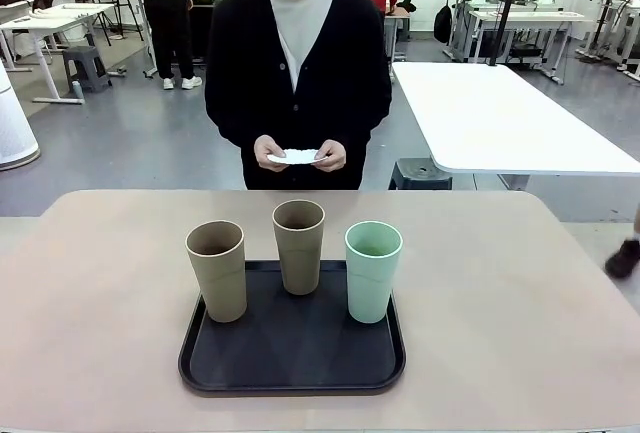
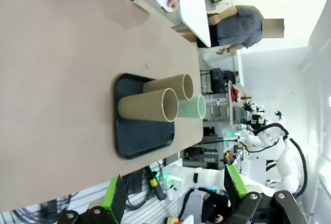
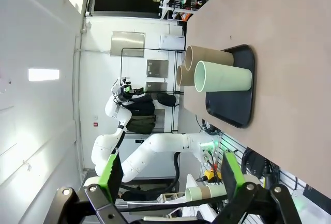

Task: Place coasters on the table and set cups on them.
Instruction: Pick up one Reusable plastic cup and place it on a coaster set by the human.

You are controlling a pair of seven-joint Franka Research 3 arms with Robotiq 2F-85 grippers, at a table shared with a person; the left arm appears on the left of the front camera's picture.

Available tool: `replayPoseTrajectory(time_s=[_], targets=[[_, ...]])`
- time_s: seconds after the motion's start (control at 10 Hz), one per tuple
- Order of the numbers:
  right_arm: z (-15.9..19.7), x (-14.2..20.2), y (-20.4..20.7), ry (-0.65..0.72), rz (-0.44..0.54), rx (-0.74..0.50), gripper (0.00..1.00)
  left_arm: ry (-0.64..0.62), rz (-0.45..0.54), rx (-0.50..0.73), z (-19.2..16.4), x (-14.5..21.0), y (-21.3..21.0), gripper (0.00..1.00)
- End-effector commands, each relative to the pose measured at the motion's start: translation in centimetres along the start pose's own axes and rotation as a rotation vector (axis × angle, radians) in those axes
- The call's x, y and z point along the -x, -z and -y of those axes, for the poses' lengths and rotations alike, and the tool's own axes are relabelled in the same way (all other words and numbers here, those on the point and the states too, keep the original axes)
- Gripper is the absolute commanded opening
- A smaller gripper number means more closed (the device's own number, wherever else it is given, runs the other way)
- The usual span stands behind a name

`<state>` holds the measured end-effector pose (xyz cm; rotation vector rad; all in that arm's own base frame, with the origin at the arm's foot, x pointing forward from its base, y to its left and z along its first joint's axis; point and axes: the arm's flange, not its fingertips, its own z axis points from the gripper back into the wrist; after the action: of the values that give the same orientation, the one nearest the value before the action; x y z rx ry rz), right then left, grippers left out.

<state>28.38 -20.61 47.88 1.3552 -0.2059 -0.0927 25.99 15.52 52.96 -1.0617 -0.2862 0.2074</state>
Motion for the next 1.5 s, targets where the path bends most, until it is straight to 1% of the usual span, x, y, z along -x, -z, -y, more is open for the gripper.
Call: replayPoseTrajectory(time_s=[0.0, 1.4], targets=[[0.06, -0.11, 0.03, -0.002, 0.000, -0.006, 1.00, 0.006, 0.003, 0.014, 0.01, -0.04, -0.39, 1.00], [0.06, -0.11, 0.03, -0.002, 0.000, -0.006, 1.00, 0.006, 0.003, 0.014, 0.01, -0.04, -0.39, 1.00]])
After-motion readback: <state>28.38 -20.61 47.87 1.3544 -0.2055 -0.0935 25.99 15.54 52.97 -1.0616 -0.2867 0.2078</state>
